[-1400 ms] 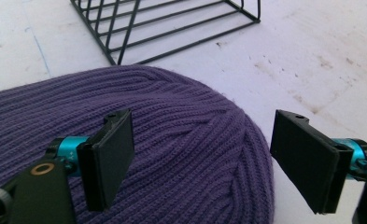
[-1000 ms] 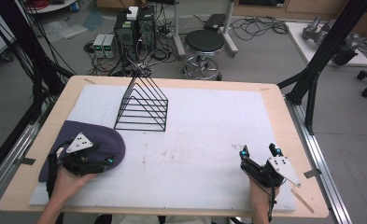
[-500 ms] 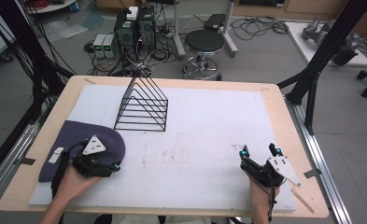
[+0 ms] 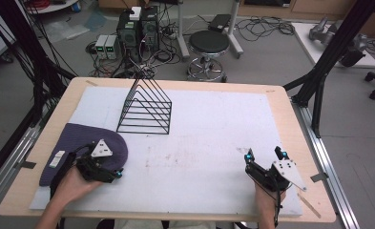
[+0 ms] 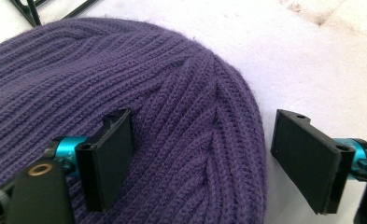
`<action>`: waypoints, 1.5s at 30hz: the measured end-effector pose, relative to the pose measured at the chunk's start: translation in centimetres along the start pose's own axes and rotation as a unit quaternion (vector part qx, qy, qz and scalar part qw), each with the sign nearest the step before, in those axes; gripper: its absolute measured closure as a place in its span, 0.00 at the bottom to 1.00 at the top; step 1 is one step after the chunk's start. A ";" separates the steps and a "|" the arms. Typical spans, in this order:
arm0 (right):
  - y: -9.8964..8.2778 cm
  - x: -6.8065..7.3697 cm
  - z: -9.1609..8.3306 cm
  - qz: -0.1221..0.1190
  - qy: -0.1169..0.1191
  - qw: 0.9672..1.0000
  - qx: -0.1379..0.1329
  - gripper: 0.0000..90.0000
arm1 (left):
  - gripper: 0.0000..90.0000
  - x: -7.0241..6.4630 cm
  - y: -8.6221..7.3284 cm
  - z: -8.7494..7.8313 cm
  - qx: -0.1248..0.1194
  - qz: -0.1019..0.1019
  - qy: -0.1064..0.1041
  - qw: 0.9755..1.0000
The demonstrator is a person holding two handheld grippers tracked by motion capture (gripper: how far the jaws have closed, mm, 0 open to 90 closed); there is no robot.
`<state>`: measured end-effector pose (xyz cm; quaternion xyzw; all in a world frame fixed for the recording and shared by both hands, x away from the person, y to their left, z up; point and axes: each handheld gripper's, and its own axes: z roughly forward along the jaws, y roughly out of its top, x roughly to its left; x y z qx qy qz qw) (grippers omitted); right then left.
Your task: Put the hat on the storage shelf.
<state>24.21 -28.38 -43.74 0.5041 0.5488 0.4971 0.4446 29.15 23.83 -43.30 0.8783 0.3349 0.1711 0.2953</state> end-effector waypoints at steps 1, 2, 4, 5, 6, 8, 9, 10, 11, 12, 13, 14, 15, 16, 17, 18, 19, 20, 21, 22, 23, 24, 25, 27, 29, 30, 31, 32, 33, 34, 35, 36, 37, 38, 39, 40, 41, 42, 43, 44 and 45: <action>0.0 0.1 0.0 0.003 0.000 1.000 0.002 0.09 | 0.28 0.0 0.0 0.0 0.000 0.000 0.000 1.000; 0.0 0.1 0.0 -0.002 0.001 1.000 0.002 0.09 | 0.31 0.3 -0.1 -0.2 -0.004 0.005 -0.001 1.000; 0.0 0.1 0.0 -0.005 0.001 1.000 0.002 0.09 | 0.38 0.6 -0.3 -0.3 -0.008 0.004 -0.002 1.000; 0.0 0.1 0.0 -0.005 0.001 1.000 0.002 0.09 | 0.41 0.7 -0.4 -0.4 -0.009 0.003 -0.001 1.000; 0.0 0.1 0.0 -0.005 0.001 1.000 0.001 0.09 | 0.44 0.9 -0.5 -0.4 -0.011 0.003 0.001 1.000; 0.0 0.0 0.0 -0.004 0.001 1.000 0.002 0.09 | 0.49 0.9 -0.5 -0.4 -0.010 0.004 0.007 1.000; 0.0 0.1 0.0 0.000 0.000 1.000 0.003 0.09 | 0.52 0.9 -0.5 -0.4 -0.011 0.004 0.010 1.000; 0.0 0.0 0.0 -0.004 -0.001 1.000 0.000 0.09 | 0.56 1.0 -0.4 -0.5 -0.010 0.003 0.011 1.000; 0.0 0.0 -0.1 -0.003 -0.001 1.000 0.000 0.09 | 0.62 1.0 -0.5 -0.5 -0.010 0.004 0.023 1.000; 0.0 0.0 -0.1 0.001 -0.002 1.000 0.000 0.09 | 0.71 1.1 -0.5 -0.5 -0.012 0.005 0.029 0.999; 0.0 0.0 -0.1 0.003 -0.001 1.000 -0.001 0.09 | 0.74 1.2 -0.5 -0.5 -0.013 -0.001 0.028 1.000; 0.0 0.0 -0.1 0.001 -0.002 1.000 -0.001 0.09 | 0.76 1.3 -0.6 -0.5 -0.014 -0.001 0.032 0.999; 0.0 0.0 -0.1 0.002 -0.001 1.000 0.000 0.09 | 0.79 1.3 -0.6 -0.5 -0.013 0.000 0.034 0.999; 0.0 0.0 -0.1 0.002 -0.002 1.000 0.000 0.09 | 0.81 1.2 -0.5 -0.5 -0.014 0.003 0.038 0.999; 0.0 0.0 -0.1 -0.002 -0.002 1.000 -0.001 0.09 | 0.82 1.2 -0.5 -0.5 -0.014 0.002 0.039 0.999; 0.0 0.0 -0.1 -0.003 -0.001 1.000 -0.001 0.09 | 0.84 1.1 -0.5 -0.5 -0.015 0.004 0.041 0.999; 0.0 0.0 -0.1 -0.003 -0.001 1.000 -0.001 0.09 | 0.85 1.1 -0.5 -0.5 -0.016 0.010 0.045 0.999; 0.0 0.0 -0.1 -0.003 -0.001 1.000 -0.001 0.09 | 0.85 1.1 -0.5 -0.5 -0.016 0.010 0.045 0.999; 0.0 0.0 -0.1 -0.004 -0.001 1.000 -0.002 0.09 | 0.86 0.9 -0.6 -0.6 -0.019 0.020 0.051 0.998; 0.0 0.0 -0.1 -0.003 -0.002 1.000 -0.002 0.09 | 0.86 0.9 -0.6 -0.6 -0.021 0.022 0.053 0.998; 0.1 0.0 -0.1 -0.002 -0.002 1.000 -0.003 0.09 | 0.86 0.9 -0.6 -0.6 -0.024 0.017 0.051 0.998; 0.1 0.0 -0.1 0.000 -0.002 1.000 -0.003 0.09 | 0.86 0.9 -0.6 -0.6 -0.024 0.017 0.051 0.998; 0.0 0.0 -0.1 0.003 -0.002 1.000 -0.002 0.09 | 0.86 1.0 -0.6 -0.7 -0.025 0.007 0.046 0.999; 0.1 -0.1 -0.1 0.005 -0.002 1.000 -0.004 0.09 | 0.86 1.1 -0.7 -0.8 -0.031 0.002 0.051 0.998; 0.1 -0.2 -0.2 0.005 -0.003 1.000 -0.006 0.09 | 0.86 1.1 -0.7 -1.0 -0.035 -0.003 0.057 0.998; 0.1 -0.2 -0.2 0.008 -0.003 1.000 -0.005 0.09 | 0.86 1.1 -0.7 -1.0 -0.039 -0.007 0.061 0.997; 0.1 -0.2 -0.2 0.009 -0.003 1.000 -0.005 0.09 | 0.86 1.1 -0.6 -1.1 -0.041 -0.011 0.063 0.997; 0.1 -0.1 -0.2 0.010 -0.003 1.000 -0.005 0.09 | 0.86 1.1 -0.6 -1.2 -0.043 -0.018 0.066 0.997; 0.1 -0.1 -0.2 0.009 -0.003 1.000 -0.006 0.09 | 0.85 1.2 -0.6 -1.2 -0.045 -0.030 0.066 0.996; 0.1 -0.1 -0.2 0.008 -0.003 1.000 -0.007 0.09 | 0.85 1.3 -0.6 -1.2 -0.044 -0.040 0.063 0.996; 0.1 -0.1 -0.2 0.007 -0.003 1.000 -0.006 0.09 | 0.85 1.2 -0.6 -1.2 -0.046 -0.046 0.066 0.996; 0.1 -0.1 -0.2 0.006 -0.003 1.000 -0.007 0.09 | 0.85 1.2 -0.6 -1.2 -0.046 -0.048 0.069 0.995; 0.1 -0.1 -0.2 0.009 -0.002 1.000 -0.004 0.09 | 0.85 1.1 -0.5 -1.3 -0.048 -0.051 0.077 0.995; 0.1 0.0 -0.2 0.009 -0.002 1.000 -0.003 0.09 | 0.85 1.1 -0.5 -1.3 -0.048 -0.051 0.077 0.995; 0.1 0.0 -0.2 0.010 -0.002 1.000 -0.003 0.09 | 0.85 1.0 -0.4 -1.5 -0.054 -0.055 0.091 0.993; 0.1 0.0 -0.2 0.010 -0.002 1.000 -0.004 0.09 | 0.85 1.0 -0.4 -1.5 -0.054 -0.055 0.091 0.993; 0.1 0.0 -0.2 0.009 -0.001 1.000 -0.005 0.09 | 0.85 0.8 -0.3 -2.0 -0.064 -0.050 0.108 0.991; 0.1 0.0 -0.2 0.009 -0.001 1.000 -0.005 0.09 | 0.85 0.8 -0.2 -2.2 -0.069 -0.048 0.119 0.989; 0.1 0.0 -0.2 0.009 -0.001 1.000 -0.005 0.09 | 0.85 0.8 -0.2 -2.4 -0.077 -0.050 0.128 0.988; 0.1 0.0 -0.2 0.009 -0.001 1.000 -0.006 0.09 | 0.85 0.7 -0.2 -2.7 -0.084 -0.050 0.138 0.986; 0.1 0.0 -0.2 0.010 -0.002 1.000 -0.005 0.09 | 0.85 0.8 -0.2 -2.9 -0.094 -0.050 0.149 0.983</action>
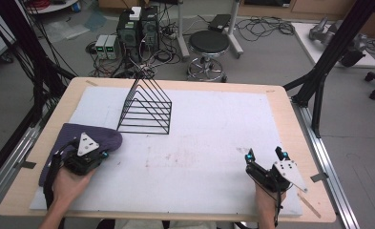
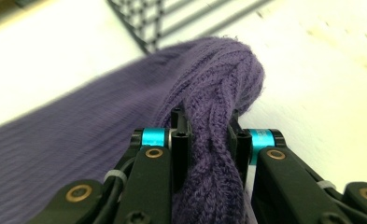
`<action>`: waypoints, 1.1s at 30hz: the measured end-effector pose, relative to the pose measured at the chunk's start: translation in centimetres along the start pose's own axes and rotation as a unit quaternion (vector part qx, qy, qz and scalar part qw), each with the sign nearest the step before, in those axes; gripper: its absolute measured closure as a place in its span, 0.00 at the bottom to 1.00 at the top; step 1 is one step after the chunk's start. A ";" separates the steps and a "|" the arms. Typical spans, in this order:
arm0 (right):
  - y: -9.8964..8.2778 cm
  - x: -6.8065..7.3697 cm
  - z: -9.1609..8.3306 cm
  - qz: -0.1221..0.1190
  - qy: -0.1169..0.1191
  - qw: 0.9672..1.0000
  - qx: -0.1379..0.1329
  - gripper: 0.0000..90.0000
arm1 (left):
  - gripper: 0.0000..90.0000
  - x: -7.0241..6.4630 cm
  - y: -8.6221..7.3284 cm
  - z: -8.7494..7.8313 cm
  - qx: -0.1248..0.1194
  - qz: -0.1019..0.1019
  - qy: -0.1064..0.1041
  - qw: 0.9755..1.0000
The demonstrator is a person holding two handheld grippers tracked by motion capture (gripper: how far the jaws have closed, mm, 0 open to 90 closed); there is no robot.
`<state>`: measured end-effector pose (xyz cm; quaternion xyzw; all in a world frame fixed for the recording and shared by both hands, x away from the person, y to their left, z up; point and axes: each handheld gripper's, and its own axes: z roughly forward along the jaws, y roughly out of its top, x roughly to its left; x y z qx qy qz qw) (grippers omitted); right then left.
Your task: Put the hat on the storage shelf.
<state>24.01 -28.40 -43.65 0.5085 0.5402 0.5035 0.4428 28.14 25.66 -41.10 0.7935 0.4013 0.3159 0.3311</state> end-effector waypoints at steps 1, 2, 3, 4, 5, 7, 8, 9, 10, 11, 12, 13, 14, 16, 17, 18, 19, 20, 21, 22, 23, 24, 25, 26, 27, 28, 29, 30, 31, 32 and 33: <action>0.0 0.0 0.0 0.000 0.000 1.000 0.000 0.09 | 0.85 0.0 0.0 0.0 0.000 0.000 0.000 1.000; 0.0 0.0 0.0 0.001 -0.001 1.000 0.000 0.09 | 0.85 0.2 0.0 -0.5 -0.019 -0.005 0.021 1.000; 0.0 0.0 -0.1 0.002 -0.002 1.000 0.000 0.09 | 0.85 0.2 0.0 -0.7 -0.029 -0.007 0.032 0.999; 0.0 0.1 -0.1 0.002 -0.002 1.000 -0.002 0.09 | 0.85 0.3 0.0 -0.9 -0.036 -0.009 0.040 0.998; 0.0 0.1 -0.1 0.001 -0.001 1.000 -0.003 0.09 | 0.85 0.4 -0.1 -1.1 -0.049 -0.011 0.053 0.997; 0.1 0.1 -0.1 0.003 -0.001 1.000 -0.004 0.09 | 0.85 0.5 -0.2 -1.3 -0.061 -0.009 0.065 0.996; 0.1 0.1 -0.1 0.005 -0.001 1.000 -0.004 0.09 | 0.85 0.4 -0.3 -1.7 -0.091 -0.012 0.088 0.992; 0.1 0.1 -0.1 0.004 -0.002 1.000 -0.005 0.09 | 0.85 0.5 -0.2 -2.0 -0.107 -0.013 0.098 0.989; 0.1 0.2 -0.1 0.004 -0.002 1.000 -0.005 0.09 | 0.85 0.5 -0.2 -2.0 -0.107 -0.013 0.098 0.989; 0.1 0.2 -0.1 0.004 -0.002 1.000 -0.005 0.09 | 0.85 0.5 -0.2 -2.3 -0.122 -0.013 0.108 0.986; 0.1 0.2 -0.1 0.004 -0.002 1.000 -0.005 0.09 | 0.85 0.9 0.1 -3.0 -0.146 -0.016 0.118 0.982; 0.1 0.2 -0.1 0.004 -0.002 1.000 -0.005 0.09 | 0.85 1.1 0.2 -3.4 -0.158 -0.017 0.122 0.980; 0.1 0.2 -0.1 0.004 -0.002 1.000 -0.005 0.09 | 0.85 1.3 0.3 -3.8 -0.170 -0.019 0.125 0.977; 0.1 0.1 -0.1 0.002 -0.002 1.000 -0.009 0.09 | 0.85 1.8 0.5 -4.5 -0.191 -0.022 0.132 0.972; 0.1 0.1 -0.1 0.004 -0.002 1.000 -0.008 0.09 | 0.85 2.0 0.6 -4.9 -0.202 -0.026 0.134 0.970; 0.1 0.1 -0.1 0.004 -0.002 1.000 -0.009 0.09 | 0.85 2.3 0.7 -5.2 -0.210 -0.029 0.133 0.968; 0.1 0.1 -0.1 0.004 -0.002 1.000 -0.009 0.09 | 0.85 2.6 0.9 -5.6 -0.224 -0.031 0.132 0.965; 0.1 0.1 -0.1 0.006 -0.002 1.000 -0.008 0.09 | 0.85 2.7 1.1 -5.9 -0.235 -0.029 0.133 0.962; 0.1 0.1 -0.1 0.006 -0.002 1.000 -0.008 0.09 | 0.85 2.9 1.4 -6.3 -0.243 -0.028 0.137 0.960; 0.1 0.1 -0.1 0.007 -0.002 1.000 -0.008 0.09 | 0.85 3.0 1.7 -6.6 -0.250 -0.030 0.138 0.958; 0.1 0.1 -0.1 0.009 -0.001 1.000 -0.009 0.09 | 0.85 3.1 1.9 -6.8 -0.260 -0.034 0.136 0.955; 0.1 0.2 -0.1 0.011 0.000 1.000 -0.010 0.09 | 0.85 3.3 2.2 -7.0 -0.269 -0.034 0.135 0.953; 0.1 0.2 -0.1 0.011 0.000 1.000 -0.010 0.09 | 0.85 3.3 2.5 -7.2 -0.277 -0.032 0.134 0.951; 0.1 0.3 0.0 0.014 0.000 1.000 -0.009 0.09 | 0.85 3.3 2.8 -7.4 -0.284 -0.028 0.135 0.949; 0.1 0.4 0.0 0.010 0.001 1.000 -0.009 0.09 | 0.85 3.3 3.0 -7.5 -0.290 -0.025 0.134 0.947; 0.2 0.4 0.0 0.009 0.002 1.000 -0.010 0.09 | 0.85 3.2 3.4 -7.8 -0.304 -0.020 0.132 0.943; 0.2 0.5 0.1 0.010 0.003 1.000 -0.009 0.09 | 0.85 3.2 3.4 -7.8 -0.304 -0.020 0.132 0.943; 0.2 0.6 0.1 0.008 0.003 1.000 -0.010 0.09 | 0.85 3.1 3.8 -8.3 -0.328 -0.006 0.122 0.937; 0.2 0.6 0.1 0.007 0.003 1.000 -0.011 0.09 | 0.85 3.1 3.8 -8.3 -0.328 -0.006 0.122 0.937; 0.2 0.6 0.1 0.008 0.003 1.000 -0.011 0.09 | 0.85 2.9 4.4 -8.8 -0.356 0.002 0.112 0.928; 0.2 0.6 0.1 0.008 0.003 1.000 -0.012 0.09 | 0.85 2.7 4.5 -9.0 -0.364 0.003 0.112 0.925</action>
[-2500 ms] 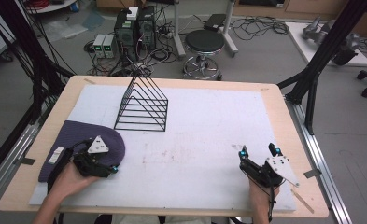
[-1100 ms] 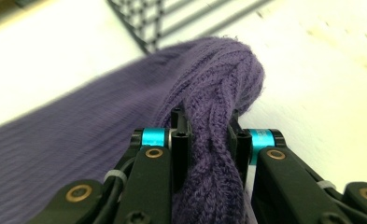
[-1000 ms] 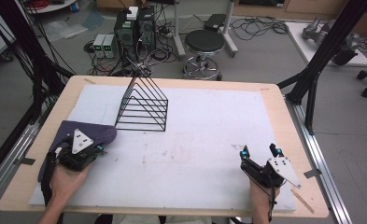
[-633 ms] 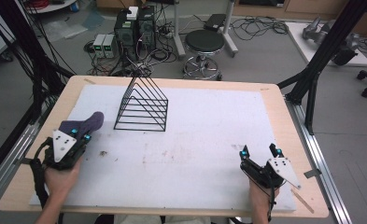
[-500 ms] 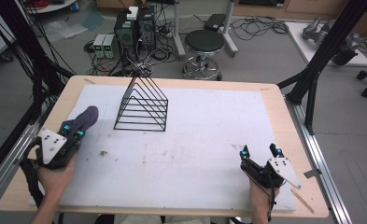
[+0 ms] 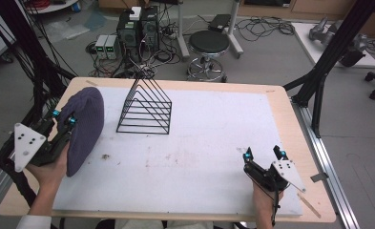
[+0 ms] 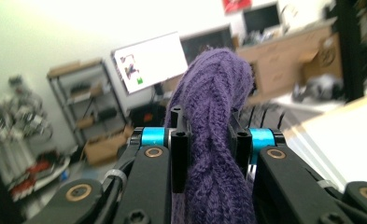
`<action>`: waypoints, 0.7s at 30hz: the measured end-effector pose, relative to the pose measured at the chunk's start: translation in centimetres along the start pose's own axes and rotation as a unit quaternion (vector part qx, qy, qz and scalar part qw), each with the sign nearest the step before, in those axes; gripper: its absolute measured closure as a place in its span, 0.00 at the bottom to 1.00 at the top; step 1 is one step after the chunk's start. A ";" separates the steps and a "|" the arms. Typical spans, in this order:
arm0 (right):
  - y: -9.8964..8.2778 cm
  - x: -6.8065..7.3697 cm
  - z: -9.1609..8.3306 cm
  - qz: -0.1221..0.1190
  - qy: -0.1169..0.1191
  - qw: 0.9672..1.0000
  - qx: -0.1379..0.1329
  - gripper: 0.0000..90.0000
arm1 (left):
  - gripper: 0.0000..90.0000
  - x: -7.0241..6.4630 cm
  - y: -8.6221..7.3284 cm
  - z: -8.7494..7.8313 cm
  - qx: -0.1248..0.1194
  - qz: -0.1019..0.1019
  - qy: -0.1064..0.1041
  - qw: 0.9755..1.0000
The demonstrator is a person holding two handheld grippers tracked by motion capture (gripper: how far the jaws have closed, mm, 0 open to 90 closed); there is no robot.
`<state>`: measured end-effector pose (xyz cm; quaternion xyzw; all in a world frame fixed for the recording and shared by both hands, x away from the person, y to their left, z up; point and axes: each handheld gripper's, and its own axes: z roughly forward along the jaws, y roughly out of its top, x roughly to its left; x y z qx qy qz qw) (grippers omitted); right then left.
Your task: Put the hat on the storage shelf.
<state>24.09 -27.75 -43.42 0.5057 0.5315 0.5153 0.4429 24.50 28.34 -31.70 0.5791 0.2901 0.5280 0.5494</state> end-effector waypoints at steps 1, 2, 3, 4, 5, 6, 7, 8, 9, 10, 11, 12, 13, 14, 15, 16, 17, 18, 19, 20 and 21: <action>0.0 0.0 0.0 0.000 0.000 1.000 0.000 0.09 | 0.85 -0.1 0.3 0.0 -0.010 0.003 -0.002 1.000; 0.0 0.0 0.0 0.001 0.000 1.000 0.000 0.09 | 0.85 -0.1 0.6 -0.1 -0.018 0.005 -0.007 1.000; 0.0 0.1 0.0 0.003 0.001 1.000 0.002 0.09 | 0.85 -0.2 0.9 -0.1 -0.027 0.007 -0.013 1.000; 0.0 0.1 0.0 0.002 0.001 1.000 0.001 0.09 | 0.85 -0.2 1.2 -0.1 -0.033 0.009 -0.019 0.999; 0.0 0.1 -0.1 0.001 0.002 1.000 0.000 0.09 | 0.85 -0.2 1.2 -0.1 -0.033 0.009 -0.019 0.999; 0.0 0.2 -0.1 0.000 0.001 1.000 -0.001 0.09 | 0.85 -0.3 1.8 -0.1 -0.044 0.012 -0.030 0.999; 0.0 0.2 -0.1 0.001 0.002 1.000 -0.001 0.09 | 0.85 -0.3 2.1 -0.1 -0.051 0.012 -0.036 0.998; 0.0 0.2 -0.1 -0.001 0.002 1.000 -0.003 0.09 | 0.85 -0.4 2.4 -0.1 -0.058 0.010 -0.041 0.997; 0.1 0.3 -0.1 -0.001 0.002 1.000 -0.003 0.09 | 0.85 -0.3 2.7 -0.2 -0.063 0.008 -0.048 0.997; 0.1 0.3 -0.1 -0.002 0.002 1.000 -0.004 0.09 | 0.85 -0.4 3.0 -0.2 -0.066 0.007 -0.055 0.996; 0.1 0.3 -0.1 -0.002 0.003 1.000 -0.005 0.09 | 0.85 -0.4 3.3 -0.2 -0.069 0.008 -0.061 0.996; 0.1 0.4 -0.2 -0.003 0.003 1.000 -0.005 0.09 | 0.85 -0.4 3.5 -0.2 -0.072 0.006 -0.066 0.995; 0.1 0.4 -0.2 -0.002 0.005 1.000 -0.005 0.09 | 0.85 -0.5 3.8 -0.3 -0.077 0.006 -0.071 0.994; 0.1 0.5 -0.2 -0.002 0.005 1.000 -0.005 0.09 | 0.85 -0.6 4.0 -0.4 -0.079 0.009 -0.073 0.994; 0.1 0.5 -0.1 -0.004 0.006 1.000 -0.007 0.09 | 0.85 -0.8 4.2 -0.4 -0.082 0.009 -0.075 0.994; 0.1 0.5 -0.1 -0.004 0.006 1.000 -0.007 0.09 | 0.85 -0.8 4.2 -0.4 -0.082 0.009 -0.075 0.994; 0.2 0.7 -0.1 0.008 0.010 1.000 -0.008 0.09 | 0.85 -1.0 4.4 -0.4 -0.091 0.000 -0.081 0.993; 0.3 0.8 -0.1 0.015 0.014 1.000 -0.011 0.09 | 0.85 -1.0 4.4 -0.4 -0.091 0.000 -0.081 0.993; 0.4 1.0 -0.1 0.019 0.015 1.000 -0.012 0.09 | 0.85 -1.3 4.6 -0.4 -0.093 -0.002 -0.086 0.992; 0.5 1.2 -0.1 0.023 0.018 0.999 -0.015 0.09 | 0.85 -1.5 4.6 -0.3 -0.094 0.002 -0.088 0.992; 0.6 1.5 -0.1 0.030 0.022 0.999 -0.017 0.09 | 0.85 -1.7 4.7 -0.3 -0.095 0.004 -0.090 0.991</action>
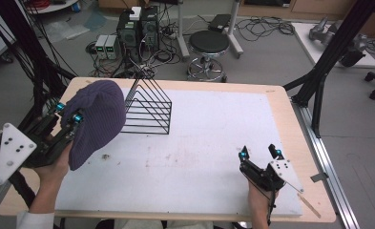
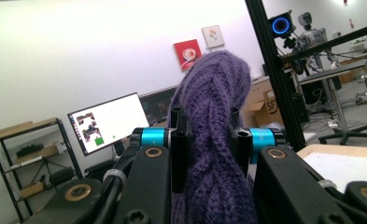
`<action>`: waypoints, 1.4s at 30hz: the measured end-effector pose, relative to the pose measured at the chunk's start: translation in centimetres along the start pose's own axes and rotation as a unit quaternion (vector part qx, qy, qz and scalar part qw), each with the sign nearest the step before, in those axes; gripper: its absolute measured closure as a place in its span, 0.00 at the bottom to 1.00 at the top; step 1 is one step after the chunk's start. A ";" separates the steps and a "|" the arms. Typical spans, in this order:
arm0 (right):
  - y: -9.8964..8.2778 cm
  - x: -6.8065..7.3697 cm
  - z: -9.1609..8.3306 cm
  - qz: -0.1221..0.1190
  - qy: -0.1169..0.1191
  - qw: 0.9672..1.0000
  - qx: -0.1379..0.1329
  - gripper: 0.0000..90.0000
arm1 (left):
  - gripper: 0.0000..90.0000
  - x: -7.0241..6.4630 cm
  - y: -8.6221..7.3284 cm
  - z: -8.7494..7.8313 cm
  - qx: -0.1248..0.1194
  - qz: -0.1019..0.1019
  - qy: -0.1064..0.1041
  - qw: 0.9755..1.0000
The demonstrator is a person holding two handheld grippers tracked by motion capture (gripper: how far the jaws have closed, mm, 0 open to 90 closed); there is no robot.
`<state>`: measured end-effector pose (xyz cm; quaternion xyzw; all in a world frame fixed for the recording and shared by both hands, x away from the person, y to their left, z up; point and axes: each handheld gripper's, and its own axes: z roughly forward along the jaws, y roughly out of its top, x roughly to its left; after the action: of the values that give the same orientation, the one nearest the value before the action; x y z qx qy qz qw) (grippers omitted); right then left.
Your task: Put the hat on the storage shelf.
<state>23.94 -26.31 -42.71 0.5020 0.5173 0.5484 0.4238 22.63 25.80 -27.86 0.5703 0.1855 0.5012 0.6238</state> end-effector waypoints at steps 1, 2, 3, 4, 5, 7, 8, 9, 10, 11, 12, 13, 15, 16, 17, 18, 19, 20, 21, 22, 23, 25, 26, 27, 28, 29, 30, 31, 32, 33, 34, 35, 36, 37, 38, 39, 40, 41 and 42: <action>0.2 0.3 0.1 0.002 0.006 1.000 -0.003 0.09 | 0.85 0.0 0.0 0.0 0.000 0.000 0.000 1.000; 0.3 0.6 0.2 -0.001 0.011 1.000 -0.007 0.09 | 0.85 -0.3 0.1 0.3 -0.002 0.003 -0.003 1.000; 0.6 1.1 0.4 0.000 0.018 1.000 -0.011 0.09 | 0.85 -0.4 0.2 0.4 -0.004 0.001 -0.005 1.000; 0.7 1.4 0.5 -0.005 0.023 1.000 -0.015 0.09 | 0.85 -0.4 0.3 0.5 -0.004 0.003 -0.008 1.000; 0.9 1.8 0.6 -0.006 0.031 0.999 -0.015 0.09 | 0.85 -0.5 0.4 0.7 -0.004 0.004 -0.009 1.000; 1.2 2.7 0.8 -0.012 0.044 0.999 -0.022 0.09 | 0.85 -0.6 0.6 0.9 -0.006 0.005 -0.011 1.000; 1.4 3.2 0.9 -0.013 0.051 0.998 -0.024 0.09 | 0.85 -0.7 1.1 1.1 -0.009 0.008 -0.016 1.000; 1.5 3.7 1.1 -0.016 0.059 0.998 -0.026 0.09 | 0.85 -0.8 1.3 1.3 -0.012 0.009 -0.017 1.000; 1.7 4.2 1.2 -0.020 0.068 0.997 -0.028 0.09 | 0.85 -0.9 1.5 1.4 -0.016 0.010 -0.020 1.000; 1.8 4.6 1.4 -0.025 0.077 0.996 -0.031 0.09 | 0.85 -0.9 1.5 1.4 -0.016 0.010 -0.020 1.000; 1.9 5.2 1.6 -0.025 0.085 0.995 -0.033 0.09 | 0.85 -1.1 1.9 1.6 -0.020 0.011 -0.025 0.999; 2.0 5.7 1.9 -0.030 0.094 0.994 -0.036 0.09 | 0.85 -1.2 2.1 1.7 -0.021 0.012 -0.028 0.999; 2.1 6.8 2.4 -0.029 0.114 0.992 -0.033 0.09 | 0.85 -1.5 2.4 1.9 -0.022 0.014 -0.034 0.999; 2.2 7.2 2.7 -0.032 0.121 0.992 -0.035 0.09 | 0.85 -1.7 2.6 2.0 -0.025 0.017 -0.038 0.999; 2.3 7.9 3.0 -0.034 0.132 0.990 -0.034 0.09 | 0.85 -1.8 2.8 2.1 -0.026 0.019 -0.041 0.999; 2.3 8.4 3.3 -0.037 0.142 0.989 -0.037 0.09 | 0.85 -2.0 3.0 2.2 -0.026 0.022 -0.045 0.998; 2.4 8.8 3.5 -0.039 0.150 0.987 -0.037 0.09 | 0.85 -2.2 3.2 2.3 -0.028 0.022 -0.049 0.998; 2.5 9.2 3.6 -0.039 0.160 0.986 -0.036 0.09 | 0.85 -2.3 3.4 2.3 -0.029 0.024 -0.053 0.998; 2.6 9.6 3.8 -0.039 0.166 0.985 -0.039 0.09 | 0.84 -2.5 3.6 2.4 -0.033 0.025 -0.057 0.998; 2.7 9.9 3.9 -0.037 0.172 0.984 -0.040 0.09 | 0.84 -2.6 3.8 2.5 -0.036 0.025 -0.060 0.997; 2.7 10.2 4.0 -0.035 0.181 0.982 -0.040 0.09 | 0.84 -2.6 3.8 2.5 -0.036 0.025 -0.060 0.997; 2.7 10.4 4.1 -0.034 0.187 0.981 -0.041 0.09 | 0.84 -2.8 4.2 2.5 -0.042 0.025 -0.068 0.996; 2.8 10.7 4.1 -0.028 0.198 0.979 -0.038 0.09 | 0.84 -3.0 4.5 2.6 -0.046 0.026 -0.076 0.996; 2.9 10.8 4.0 -0.027 0.201 0.978 -0.040 0.09 | 0.84 -3.3 4.8 2.8 -0.049 0.029 -0.082 0.995; 2.9 10.8 4.0 -0.028 0.203 0.978 -0.041 0.09 | 0.84 -3.5 5.0 2.9 -0.052 0.030 -0.087 0.994; 3.0 10.8 3.9 -0.024 0.207 0.977 -0.041 0.09 | 0.84 -3.5 5.0 2.9 -0.052 0.030 -0.087 0.994; 3.1 10.8 3.9 -0.024 0.209 0.977 -0.044 0.09 | 0.84 -3.9 5.1 3.1 -0.053 0.031 -0.094 0.994; 3.2 10.8 3.9 -0.020 0.210 0.976 -0.044 0.09 | 0.84 -3.9 5.1 3.1 -0.053 0.031 -0.094 0.994; 3.3 10.8 3.9 -0.016 0.214 0.976 -0.044 0.09 | 0.84 -4.5 5.2 3.4 -0.053 0.033 -0.103 0.993; 3.4 10.9 3.9 -0.013 0.220 0.974 -0.045 0.09 | 0.84 -4.6 5.2 3.5 -0.054 0.033 -0.106 0.992; 3.5 11.0 3.9 -0.012 0.221 0.974 -0.046 0.09 | 0.84 -4.8 5.2 3.6 -0.055 0.032 -0.108 0.992; 3.6 11.2 3.9 -0.011 0.226 0.973 -0.049 0.09 | 0.84 -5.0 5.2 3.7 -0.055 0.034 -0.111 0.992; 3.8 11.4 4.0 -0.007 0.233 0.971 -0.051 0.09 | 0.84 -5.1 5.1 3.8 -0.055 0.031 -0.115 0.991; 4.0 11.6 4.1 -0.005 0.242 0.969 -0.054 0.09 | 0.84 -5.1 5.1 3.8 -0.055 0.031 -0.115 0.991; 4.2 12.0 4.2 -0.003 0.252 0.966 -0.053 0.09 | 0.84 -5.3 5.1 4.0 -0.057 0.027 -0.121 0.991; 4.5 12.4 4.4 -0.003 0.270 0.961 -0.052 0.09 | 0.84 -5.3 5.0 4.1 -0.058 0.025 -0.123 0.990; 4.6 12.6 4.5 -0.004 0.277 0.960 -0.051 0.09 | 0.84 -5.4 5.0 4.1 -0.059 0.023 -0.128 0.990; 4.9 12.9 4.7 -0.006 0.288 0.956 -0.052 0.09 | 0.84 -5.4 4.9 4.3 -0.060 0.022 -0.134 0.989; 5.3 13.4 4.9 -0.010 0.306 0.950 -0.054 0.09 | 0.84 -5.4 4.8 4.4 -0.060 0.021 -0.143 0.988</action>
<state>27.26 -13.00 -36.14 0.2811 0.5971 0.6985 0.2767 21.81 18.25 -24.13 0.6016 0.0515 0.4378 0.6662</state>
